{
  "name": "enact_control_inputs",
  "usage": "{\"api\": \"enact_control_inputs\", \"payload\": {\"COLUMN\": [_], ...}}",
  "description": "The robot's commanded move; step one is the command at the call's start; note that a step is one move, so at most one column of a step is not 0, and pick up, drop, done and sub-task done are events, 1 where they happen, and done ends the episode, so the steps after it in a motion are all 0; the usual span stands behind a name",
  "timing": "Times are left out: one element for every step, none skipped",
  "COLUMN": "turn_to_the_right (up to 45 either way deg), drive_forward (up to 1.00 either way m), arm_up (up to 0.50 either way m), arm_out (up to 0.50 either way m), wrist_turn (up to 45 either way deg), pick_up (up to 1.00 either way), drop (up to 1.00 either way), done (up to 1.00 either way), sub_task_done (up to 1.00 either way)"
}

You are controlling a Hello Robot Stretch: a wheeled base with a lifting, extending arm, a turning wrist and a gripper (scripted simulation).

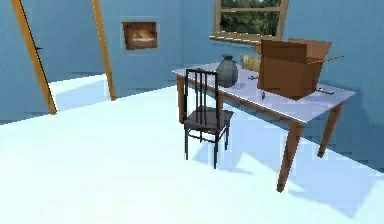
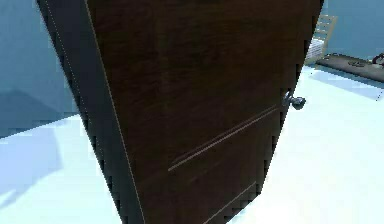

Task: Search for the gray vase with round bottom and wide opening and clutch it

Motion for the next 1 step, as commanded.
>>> {"api": "enact_control_inputs", "payload": {"turn_to_the_right": [12.0], "drive_forward": [0.0], "arm_up": [0.0], "arm_out": [0.0], "wrist_turn": [0.0], "pick_up": [0.0], "drop": [0.0], "done": [0.0], "sub_task_done": [0.0]}}
